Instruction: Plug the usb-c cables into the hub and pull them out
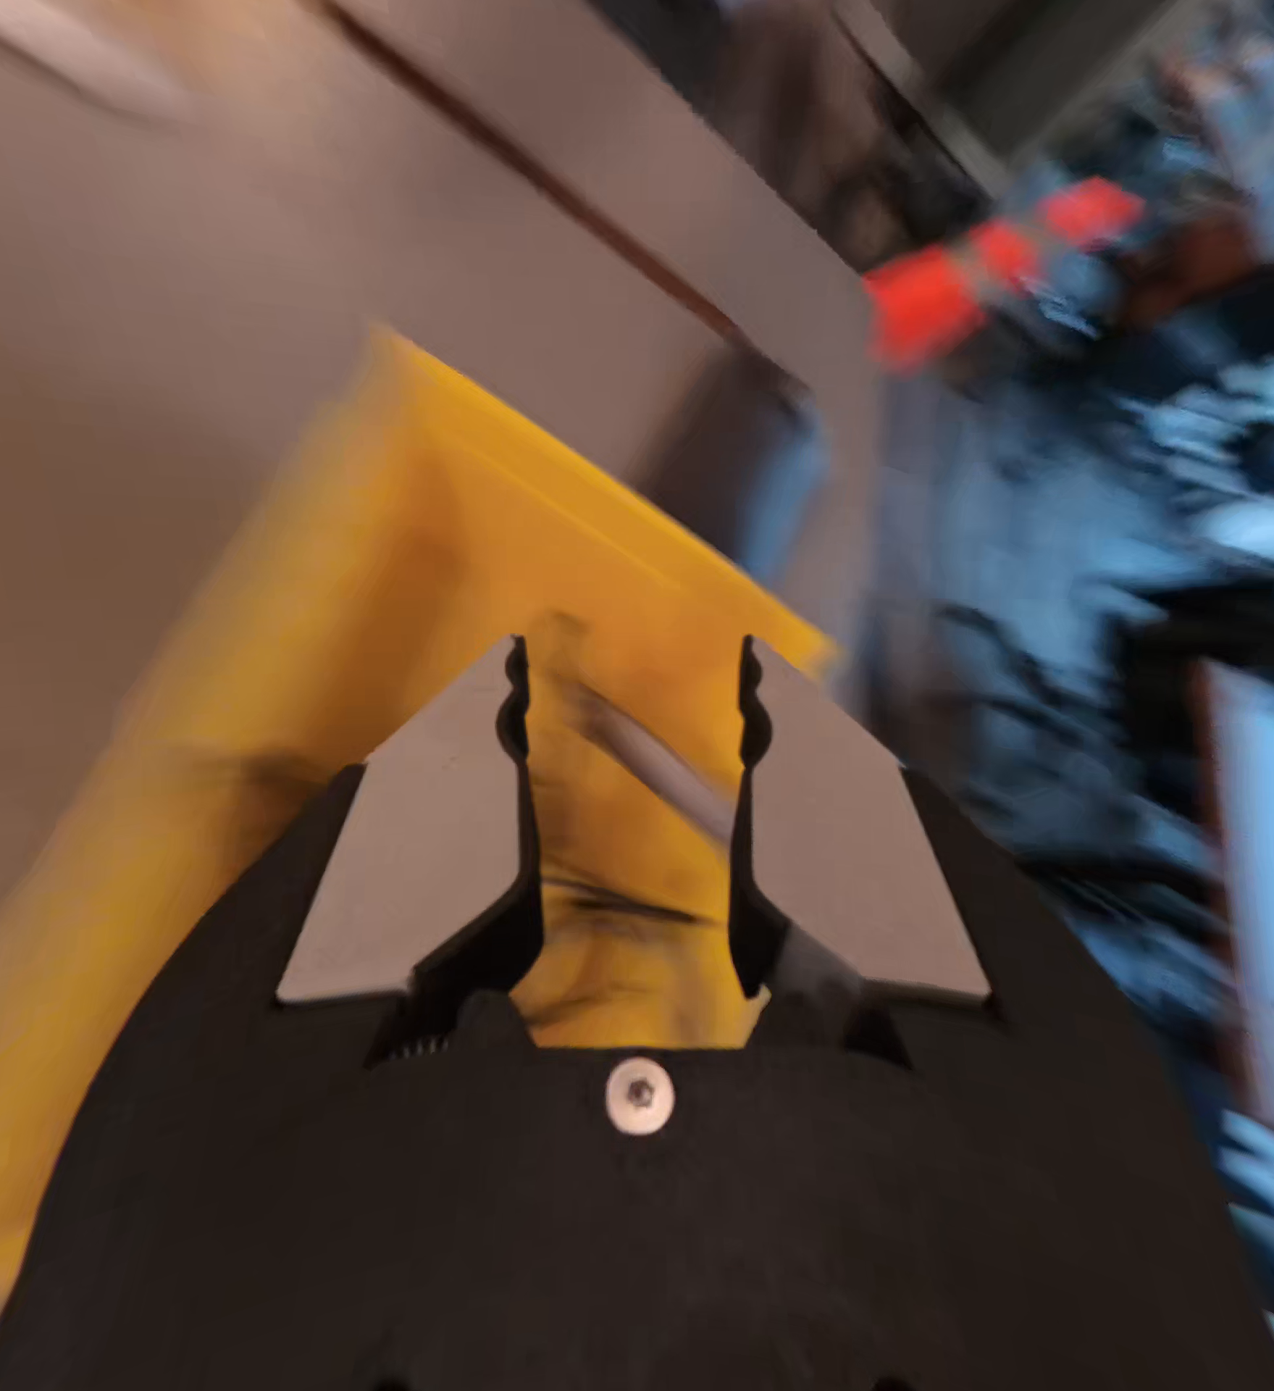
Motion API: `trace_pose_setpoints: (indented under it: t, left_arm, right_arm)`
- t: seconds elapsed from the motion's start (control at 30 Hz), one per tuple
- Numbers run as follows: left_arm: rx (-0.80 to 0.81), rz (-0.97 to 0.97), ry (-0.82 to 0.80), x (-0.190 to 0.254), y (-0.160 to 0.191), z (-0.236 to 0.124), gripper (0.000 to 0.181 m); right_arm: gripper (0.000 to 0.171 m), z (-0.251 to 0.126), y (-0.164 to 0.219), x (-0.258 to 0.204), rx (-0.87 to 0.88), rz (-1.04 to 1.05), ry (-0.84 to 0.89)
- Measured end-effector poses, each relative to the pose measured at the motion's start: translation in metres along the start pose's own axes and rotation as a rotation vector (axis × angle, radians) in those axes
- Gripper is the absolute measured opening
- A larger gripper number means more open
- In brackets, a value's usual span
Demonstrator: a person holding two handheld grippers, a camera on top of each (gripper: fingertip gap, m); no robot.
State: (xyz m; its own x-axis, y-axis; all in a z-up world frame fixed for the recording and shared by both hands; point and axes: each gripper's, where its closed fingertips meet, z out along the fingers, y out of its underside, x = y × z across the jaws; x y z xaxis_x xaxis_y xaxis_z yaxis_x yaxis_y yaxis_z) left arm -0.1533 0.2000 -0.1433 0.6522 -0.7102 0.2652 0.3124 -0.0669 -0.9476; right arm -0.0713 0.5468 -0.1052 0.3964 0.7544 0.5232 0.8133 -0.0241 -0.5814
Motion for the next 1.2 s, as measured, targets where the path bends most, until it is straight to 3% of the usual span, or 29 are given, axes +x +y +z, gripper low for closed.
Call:
trace_pose_setpoints:
  t: [0.2, 0.3, 0.4, 0.47, 0.57, 0.7, 0.83, 0.93, 1.03, 1.2]
  left_arm:
    - [-0.014, -0.024, -0.043, -0.008, 0.002, 0.002, 0.004]
    - [-0.012, -0.032, -0.072, -0.012, 0.002, 0.000, 0.011]
    - [-0.007, -0.107, -0.083, -0.014, 0.003, -0.004, 0.017]
    - [-0.006, -0.172, -0.064, -0.011, 0.005, -0.007, 0.019]
    - [-0.029, -0.215, -0.081, -0.008, 0.010, -0.014, 0.024]
    - [-0.206, -0.271, -0.151, 0.010, 0.023, -0.019, 0.028]
    - [-0.332, -0.216, -0.182, 0.040, -0.016, -0.034, 0.034]
    - [-0.417, -0.039, -0.351, 0.030, -0.066, -0.066, 0.044]
    - [-0.499, -0.062, -0.491, 0.007, -0.105, -0.115, 0.043]
    - [-0.831, -0.025, -1.039, -0.085, -0.111, -0.276, 0.049]
  right_arm:
    - [0.052, -0.138, -0.073, -0.187, 0.403, -0.029, -0.704]
    - [0.051, -0.178, -0.071, -0.240, 0.481, -0.130, -0.789]
    - [0.042, -0.193, -0.064, -0.256, 0.519, -0.148, -0.758]
    - [0.051, -0.199, -0.059, -0.251, 0.484, -0.184, -0.708]
    - [0.040, -0.220, -0.058, -0.243, 0.603, -0.157, -0.728]
    - [0.043, -0.230, -0.051, -0.228, 0.647, -0.113, -0.773]
    - [0.045, -0.227, -0.041, -0.220, 0.635, -0.131, -0.769]
    - [0.045, -0.228, -0.039, -0.221, 0.637, -0.135, -0.783]
    - [0.044, -0.236, -0.044, -0.222, 0.676, -0.114, -0.802]
    - [0.043, -0.243, -0.046, -0.222, 0.709, -0.127, -0.797]
